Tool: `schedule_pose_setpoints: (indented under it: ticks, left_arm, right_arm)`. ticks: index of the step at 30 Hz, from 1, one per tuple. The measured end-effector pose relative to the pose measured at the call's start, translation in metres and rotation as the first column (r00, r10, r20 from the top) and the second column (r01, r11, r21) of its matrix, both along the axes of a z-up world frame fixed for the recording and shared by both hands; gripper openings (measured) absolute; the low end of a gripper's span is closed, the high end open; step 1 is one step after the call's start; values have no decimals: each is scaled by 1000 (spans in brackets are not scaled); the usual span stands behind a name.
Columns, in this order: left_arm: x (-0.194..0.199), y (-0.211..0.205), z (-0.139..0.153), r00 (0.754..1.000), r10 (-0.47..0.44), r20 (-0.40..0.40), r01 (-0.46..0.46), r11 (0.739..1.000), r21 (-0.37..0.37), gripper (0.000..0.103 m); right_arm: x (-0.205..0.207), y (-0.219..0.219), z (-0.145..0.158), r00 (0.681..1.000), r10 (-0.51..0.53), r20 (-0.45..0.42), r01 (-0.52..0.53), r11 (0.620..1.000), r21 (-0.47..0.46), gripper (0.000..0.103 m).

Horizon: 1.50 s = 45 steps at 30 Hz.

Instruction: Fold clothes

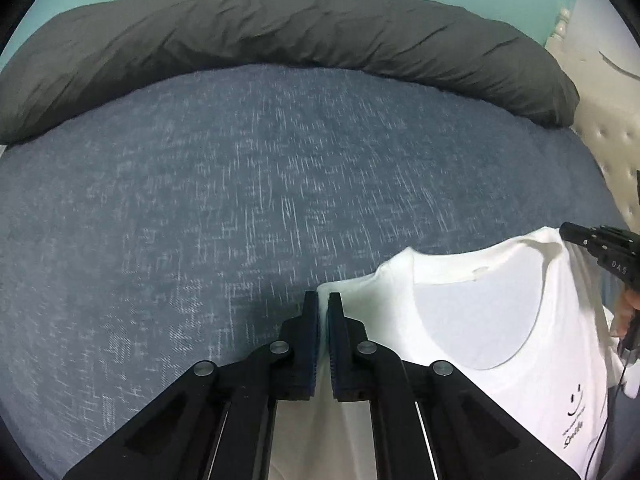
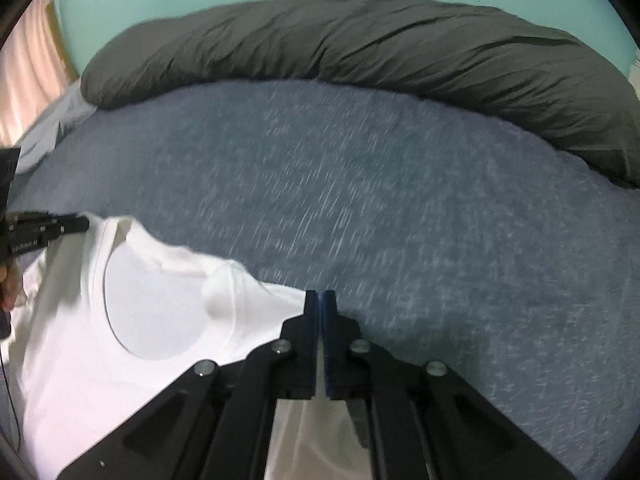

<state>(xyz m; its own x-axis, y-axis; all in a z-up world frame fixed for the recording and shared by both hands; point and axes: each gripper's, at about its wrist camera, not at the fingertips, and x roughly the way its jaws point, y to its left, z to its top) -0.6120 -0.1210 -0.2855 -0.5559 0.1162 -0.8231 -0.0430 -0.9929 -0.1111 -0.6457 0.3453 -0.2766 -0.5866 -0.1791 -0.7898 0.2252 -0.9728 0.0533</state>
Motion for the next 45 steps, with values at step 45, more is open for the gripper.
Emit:
schedule_pose_setpoints:
  ticks: [45]
  left_arm:
    - [-6, -19, -9, 997, 72, 16, -73, 990, 123, 21]
  right_arm:
    - [-44, -57, -38, 981, -173, 85, 170, 984, 43, 35]
